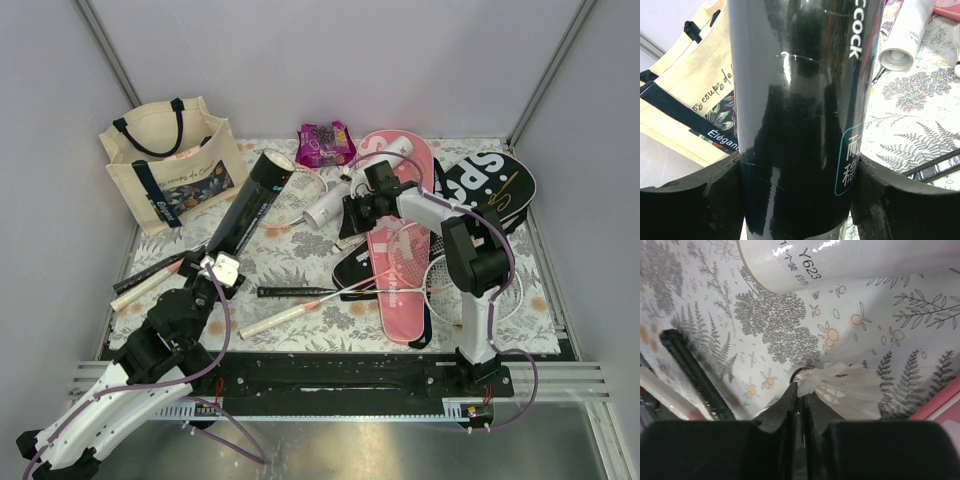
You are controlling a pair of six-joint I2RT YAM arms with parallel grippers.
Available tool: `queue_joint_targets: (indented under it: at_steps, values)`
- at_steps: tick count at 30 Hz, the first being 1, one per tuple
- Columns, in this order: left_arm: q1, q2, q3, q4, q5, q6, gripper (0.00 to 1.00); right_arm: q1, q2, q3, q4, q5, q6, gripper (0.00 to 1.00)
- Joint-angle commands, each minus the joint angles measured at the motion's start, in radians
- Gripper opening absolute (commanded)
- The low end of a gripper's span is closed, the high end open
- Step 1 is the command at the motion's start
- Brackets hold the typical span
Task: Pack up the badminton gear
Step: Pick up the shuttlecock at the center of the board.
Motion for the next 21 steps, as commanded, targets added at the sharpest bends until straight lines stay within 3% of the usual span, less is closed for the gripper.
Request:
queue_joint_targets:
  at_steps: [1, 2, 12, 21]
  values:
    - [-0.002, 0.014, 0.009, 0.101, 0.002, 0.004, 0.42, -0.018, -0.118, -0.009, 0.003, -0.056, 0.021, 0.03]
    - [-0.002, 0.017, 0.009, 0.099, 0.012, 0.003, 0.42, -0.020, -0.152, -0.015, 0.003, -0.064, 0.032, 0.00]
    - [-0.002, 0.027, 0.009, 0.073, 0.156, 0.017, 0.41, -0.020, -0.563, 0.114, -0.106, 0.031, 0.075, 0.00]
    - [-0.002, 0.066, 0.026, 0.056, 0.341, 0.033, 0.41, -0.018, -0.749, 0.211, -0.103, -0.084, 0.130, 0.00]
